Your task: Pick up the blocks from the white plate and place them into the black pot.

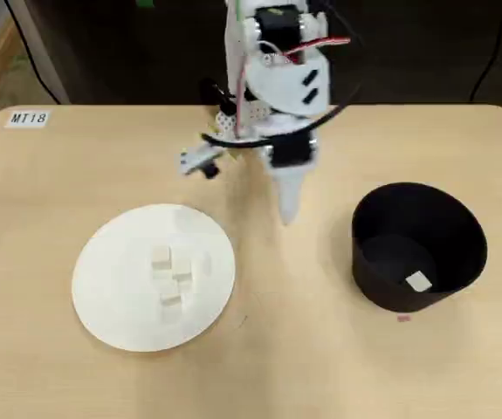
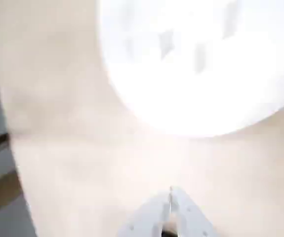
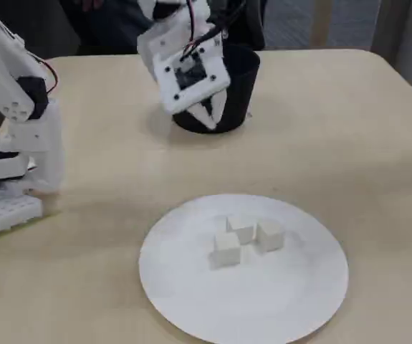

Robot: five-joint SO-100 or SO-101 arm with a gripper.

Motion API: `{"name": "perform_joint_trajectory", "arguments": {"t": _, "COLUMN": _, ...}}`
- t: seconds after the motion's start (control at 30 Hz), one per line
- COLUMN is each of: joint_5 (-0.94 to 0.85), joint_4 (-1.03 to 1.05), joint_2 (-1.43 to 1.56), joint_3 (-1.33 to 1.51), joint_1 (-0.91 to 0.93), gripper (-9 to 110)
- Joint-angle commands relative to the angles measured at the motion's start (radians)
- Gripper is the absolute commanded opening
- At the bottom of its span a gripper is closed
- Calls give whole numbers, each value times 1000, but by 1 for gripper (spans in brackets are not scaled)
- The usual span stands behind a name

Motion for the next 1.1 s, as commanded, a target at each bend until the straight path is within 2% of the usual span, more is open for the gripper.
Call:
{"name": "perform_joint_trajectory", "arguments": {"t": 0.0, "joint_5": -72, "joint_4": 81, "joint_2": -104, "joint_3": -92, "joint_1": 129, "gripper": -2}}
{"name": "perform_joint_trajectory", "arguments": {"t": 0.4, "joint_5": -362, "joint_4": 359, "joint_2": -689, "joint_3": -687, "joint_1": 249, "gripper": -2}}
{"name": "perform_joint_trajectory", "arguments": {"t": 0.67, "joint_5": -419, "joint_4": 373, "joint_2": -793, "joint_3": -762, "joint_1": 324, "gripper": -2}}
{"name": "perform_joint_trajectory", "arguments": {"t": 0.83, "joint_5": -426, "joint_4": 385, "joint_2": -776, "joint_3": -733, "joint_1": 328, "gripper": 19}}
{"name": "perform_joint_trajectory", "arguments": {"t": 1.07, "joint_5": -416, "joint_4": 385, "joint_2": -787, "joint_3": -698, "joint_1": 347, "gripper": 27}}
